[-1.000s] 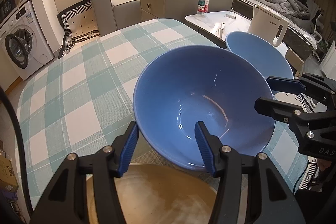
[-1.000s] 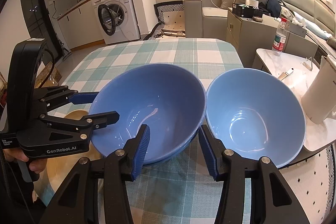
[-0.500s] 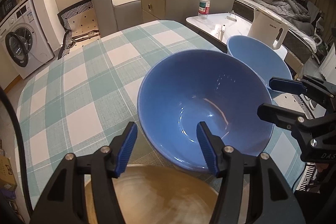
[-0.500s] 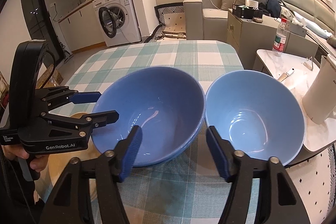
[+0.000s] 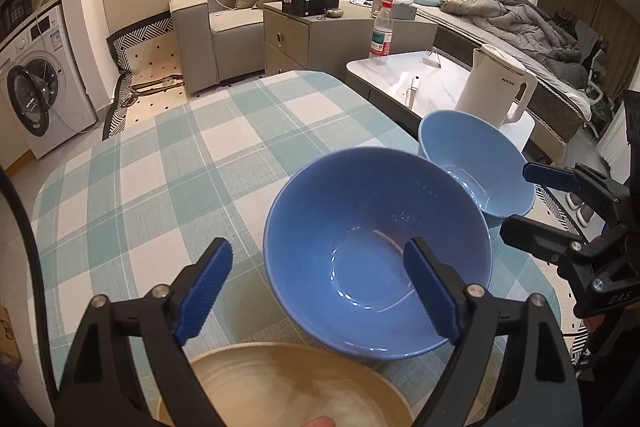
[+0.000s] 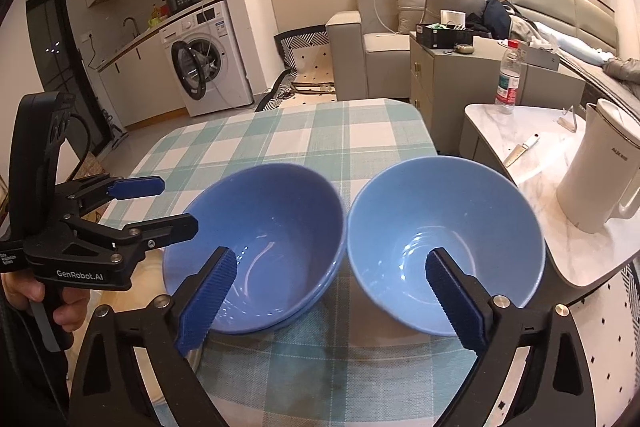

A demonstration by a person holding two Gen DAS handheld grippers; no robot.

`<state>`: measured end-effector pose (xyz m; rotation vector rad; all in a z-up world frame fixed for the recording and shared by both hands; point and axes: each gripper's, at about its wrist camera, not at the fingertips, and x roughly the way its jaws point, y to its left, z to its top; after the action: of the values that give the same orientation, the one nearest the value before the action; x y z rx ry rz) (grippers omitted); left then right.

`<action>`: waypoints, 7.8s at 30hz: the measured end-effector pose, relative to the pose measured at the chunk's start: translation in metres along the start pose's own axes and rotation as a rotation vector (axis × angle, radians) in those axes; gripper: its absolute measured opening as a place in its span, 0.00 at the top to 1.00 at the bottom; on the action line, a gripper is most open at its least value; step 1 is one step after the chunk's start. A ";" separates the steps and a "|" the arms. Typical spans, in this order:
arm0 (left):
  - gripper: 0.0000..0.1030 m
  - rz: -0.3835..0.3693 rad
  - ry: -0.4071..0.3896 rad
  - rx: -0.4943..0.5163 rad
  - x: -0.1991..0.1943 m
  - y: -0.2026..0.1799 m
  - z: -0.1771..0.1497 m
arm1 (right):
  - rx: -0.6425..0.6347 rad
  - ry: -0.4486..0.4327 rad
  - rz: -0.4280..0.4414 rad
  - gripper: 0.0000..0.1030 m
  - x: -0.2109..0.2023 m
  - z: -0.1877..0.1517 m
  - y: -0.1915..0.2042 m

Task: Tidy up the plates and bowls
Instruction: 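Move both grippers to the third blue bowl and close on its rim, then lift the third blue bowl with both grippers over the nested bowls, then lower the held blue bowl into the nested blue bowls with both grippers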

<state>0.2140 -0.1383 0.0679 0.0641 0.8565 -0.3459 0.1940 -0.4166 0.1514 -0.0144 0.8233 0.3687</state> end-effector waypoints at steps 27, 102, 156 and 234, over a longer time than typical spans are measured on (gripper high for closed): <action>0.00 -0.065 -0.023 0.082 0.006 -0.056 0.020 | 0.117 -0.068 -0.115 0.02 -0.047 -0.014 -0.067; 0.71 -0.173 0.175 0.227 0.122 -0.109 0.082 | 0.228 0.043 -0.104 0.45 -0.010 -0.041 -0.106; 0.76 -0.170 0.177 0.270 0.123 -0.118 0.076 | 0.255 0.041 -0.172 0.48 -0.014 -0.047 -0.120; 0.75 -0.126 -0.105 0.114 -0.022 -0.043 0.071 | 0.015 -0.128 -0.088 0.48 -0.069 0.012 -0.005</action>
<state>0.2381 -0.1859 0.1345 0.0967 0.7385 -0.5123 0.1616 -0.4415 0.2090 -0.0128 0.6962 0.2776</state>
